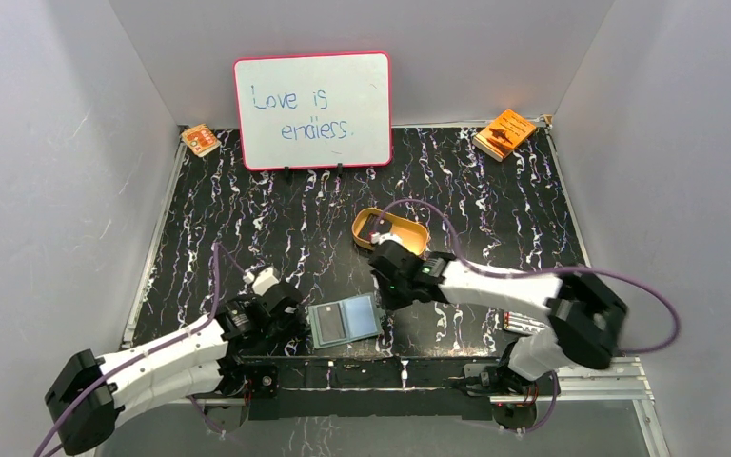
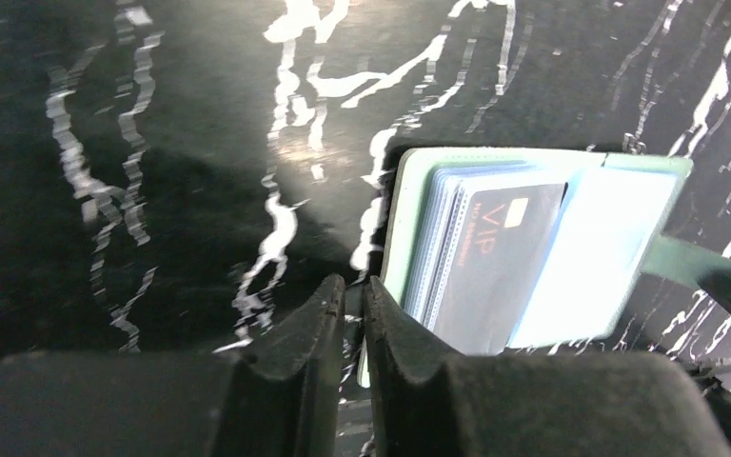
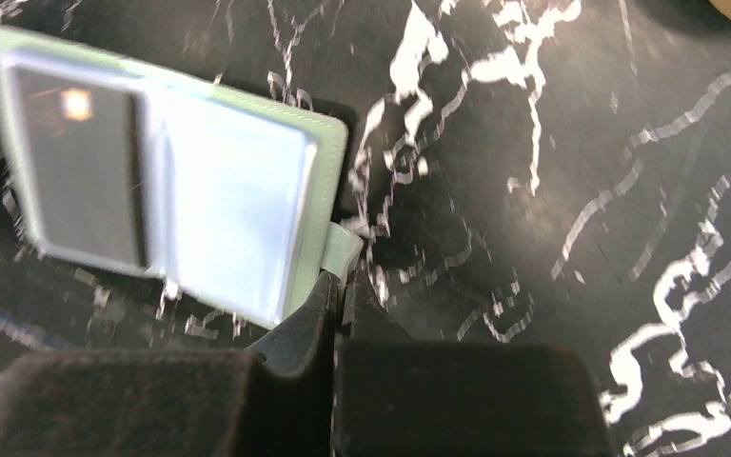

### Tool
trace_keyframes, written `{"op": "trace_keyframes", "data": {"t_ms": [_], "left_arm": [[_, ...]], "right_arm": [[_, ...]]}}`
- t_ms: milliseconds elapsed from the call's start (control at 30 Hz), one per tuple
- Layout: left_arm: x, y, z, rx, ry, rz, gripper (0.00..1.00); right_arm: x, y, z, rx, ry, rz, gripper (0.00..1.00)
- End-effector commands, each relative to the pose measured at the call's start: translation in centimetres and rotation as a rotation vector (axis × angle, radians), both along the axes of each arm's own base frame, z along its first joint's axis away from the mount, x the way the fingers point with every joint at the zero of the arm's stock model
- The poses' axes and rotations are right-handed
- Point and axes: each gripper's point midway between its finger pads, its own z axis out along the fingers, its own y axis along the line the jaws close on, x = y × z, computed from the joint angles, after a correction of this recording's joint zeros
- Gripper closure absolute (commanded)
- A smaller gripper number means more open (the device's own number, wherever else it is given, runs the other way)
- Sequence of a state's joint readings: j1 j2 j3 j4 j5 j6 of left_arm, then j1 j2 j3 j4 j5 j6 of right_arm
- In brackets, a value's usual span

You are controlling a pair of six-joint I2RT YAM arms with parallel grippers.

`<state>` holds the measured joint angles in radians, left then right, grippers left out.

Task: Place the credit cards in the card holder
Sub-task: Close the card holder at the center of the board.

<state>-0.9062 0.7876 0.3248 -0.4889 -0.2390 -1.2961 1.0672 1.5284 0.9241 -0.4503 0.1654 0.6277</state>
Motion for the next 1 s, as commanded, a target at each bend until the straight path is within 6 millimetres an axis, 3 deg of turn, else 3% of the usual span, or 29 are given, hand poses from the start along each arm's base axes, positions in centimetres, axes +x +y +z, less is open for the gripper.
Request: {"op": "trace_keyframes", "data": {"t_ms": [0, 167, 433, 633, 967], "left_arm": [[-0.5, -1.9, -1.7, -0.008, 0.027, -0.151, 0.89], [0.6, -4.5, -1.2, -0.039, 0.009, -0.231, 0.94], [1.7, -6.4, -1.0, -0.038, 0.004, -0.283, 1.00], [1.6, -5.5, -0.9, -0.019, -0.006, -0.259, 1.00], [1.5, -3.7, -0.3, 0.011, -0.043, -0.227, 0.99]], "right_arm": [[-0.8, 0.8, 6.0, 0.271, -0.093, 0.040, 1.00], [-3.2, 2.4, 8.5, 0.451, -0.048, 0.138, 1.00], [-3.8, 5.6, 10.6, 0.628, -0.029, 0.208, 1.00], [-3.6, 7.9, 9.7, 0.648, 0.010, 0.231, 1.00], [-3.2, 10.0, 5.9, 0.594, 0.100, 0.190, 1.00]]}}
